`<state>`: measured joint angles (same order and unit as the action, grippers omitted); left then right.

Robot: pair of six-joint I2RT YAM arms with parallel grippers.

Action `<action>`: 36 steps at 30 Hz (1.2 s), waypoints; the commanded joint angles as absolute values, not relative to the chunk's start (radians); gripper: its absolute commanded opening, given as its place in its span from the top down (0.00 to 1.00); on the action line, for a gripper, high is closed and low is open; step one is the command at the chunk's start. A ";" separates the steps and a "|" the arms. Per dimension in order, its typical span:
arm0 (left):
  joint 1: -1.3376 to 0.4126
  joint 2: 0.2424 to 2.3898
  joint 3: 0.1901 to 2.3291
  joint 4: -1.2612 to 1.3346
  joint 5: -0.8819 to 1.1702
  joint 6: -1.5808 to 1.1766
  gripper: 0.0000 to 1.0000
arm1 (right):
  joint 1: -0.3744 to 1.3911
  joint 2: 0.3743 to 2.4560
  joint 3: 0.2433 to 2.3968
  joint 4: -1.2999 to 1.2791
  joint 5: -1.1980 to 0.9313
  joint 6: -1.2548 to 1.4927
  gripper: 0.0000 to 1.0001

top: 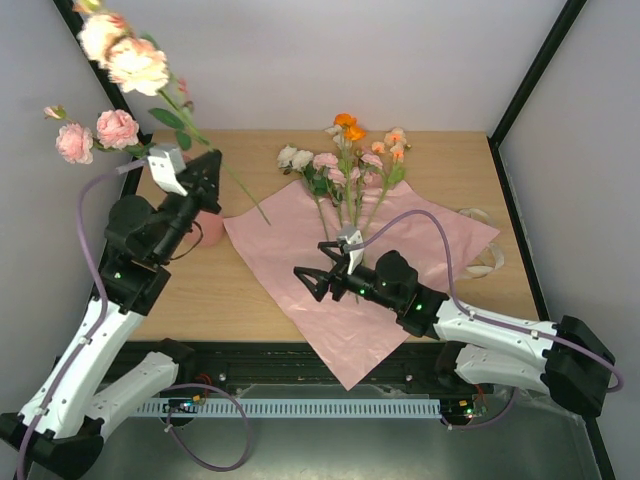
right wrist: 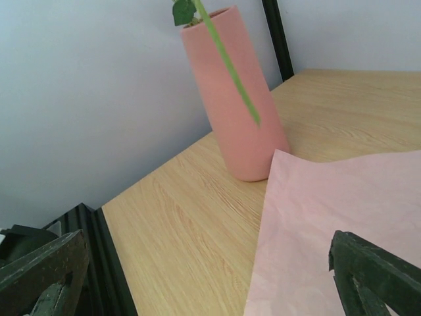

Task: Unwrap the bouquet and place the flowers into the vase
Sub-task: Insert the fake flower into the vase.

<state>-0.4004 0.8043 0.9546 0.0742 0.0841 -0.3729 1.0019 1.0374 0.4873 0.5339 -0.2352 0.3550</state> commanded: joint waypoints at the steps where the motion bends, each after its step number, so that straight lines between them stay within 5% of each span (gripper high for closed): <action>1: -0.402 0.803 1.007 0.063 -0.206 -0.211 0.98 | 1.006 1.009 0.526 0.463 -0.202 0.328 0.01; 9: -0.394 0.914 1.171 0.131 -0.437 -0.004 0.98 | 1.007 0.966 0.519 0.417 -0.167 0.322 0.01; 19: -0.331 0.981 1.309 0.178 -0.488 0.112 0.98 | 1.007 0.942 0.516 0.396 -0.150 0.310 0.01; 36: -0.161 0.972 1.115 0.034 -0.304 -0.083 0.97 | 1.006 0.919 0.496 0.373 -0.111 0.331 0.01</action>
<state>-0.1928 0.9981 1.1969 0.0738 -0.3717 -0.0078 1.0019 0.9424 0.4969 0.3878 -0.1390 0.3256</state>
